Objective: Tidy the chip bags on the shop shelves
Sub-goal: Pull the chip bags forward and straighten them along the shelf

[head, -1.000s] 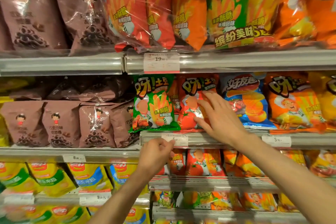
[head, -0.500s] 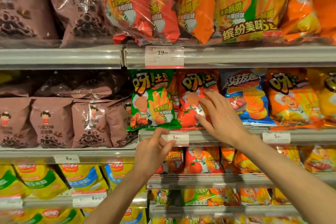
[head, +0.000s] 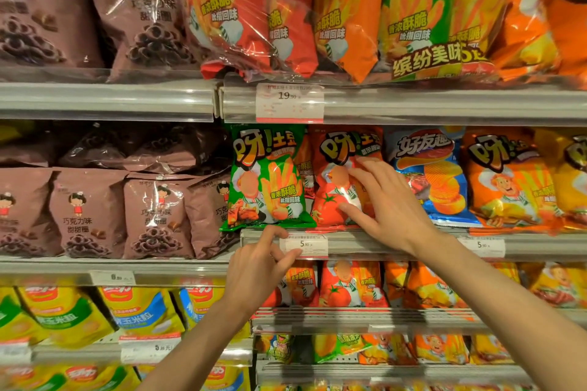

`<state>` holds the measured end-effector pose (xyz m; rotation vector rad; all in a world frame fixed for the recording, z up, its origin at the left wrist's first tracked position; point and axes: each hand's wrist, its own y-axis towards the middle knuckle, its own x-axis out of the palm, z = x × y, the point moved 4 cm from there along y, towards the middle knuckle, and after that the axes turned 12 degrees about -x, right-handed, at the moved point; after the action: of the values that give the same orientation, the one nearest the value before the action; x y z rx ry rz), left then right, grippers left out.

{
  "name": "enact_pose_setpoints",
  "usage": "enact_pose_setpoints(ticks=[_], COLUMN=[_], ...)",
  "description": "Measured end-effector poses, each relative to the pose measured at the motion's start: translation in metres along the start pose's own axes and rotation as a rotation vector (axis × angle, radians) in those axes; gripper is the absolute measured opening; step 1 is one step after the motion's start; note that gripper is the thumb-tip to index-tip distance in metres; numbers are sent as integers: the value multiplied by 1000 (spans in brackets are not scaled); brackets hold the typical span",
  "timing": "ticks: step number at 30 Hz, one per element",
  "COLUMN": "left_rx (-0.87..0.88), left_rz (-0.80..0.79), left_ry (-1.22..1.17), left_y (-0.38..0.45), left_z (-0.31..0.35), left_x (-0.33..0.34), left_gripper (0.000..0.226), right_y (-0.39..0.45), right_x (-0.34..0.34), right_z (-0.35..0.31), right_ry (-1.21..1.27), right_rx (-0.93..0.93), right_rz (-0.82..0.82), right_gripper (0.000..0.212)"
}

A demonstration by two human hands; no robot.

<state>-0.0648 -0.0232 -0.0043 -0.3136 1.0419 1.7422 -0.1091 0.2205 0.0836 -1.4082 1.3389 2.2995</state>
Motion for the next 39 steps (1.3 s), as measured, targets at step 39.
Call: enact_pose_setpoints(ticks=[39], left_rx=[-67], left_rz=[-133], left_ry=[-8], left_y=[11], left_z=[-5], left_x=[-3], left_gripper=[36], right_y=[107], right_x=[22], right_z=[-51], right_ry=[762], right_rx=[329], right_rz=[-143], right_gripper=[62])
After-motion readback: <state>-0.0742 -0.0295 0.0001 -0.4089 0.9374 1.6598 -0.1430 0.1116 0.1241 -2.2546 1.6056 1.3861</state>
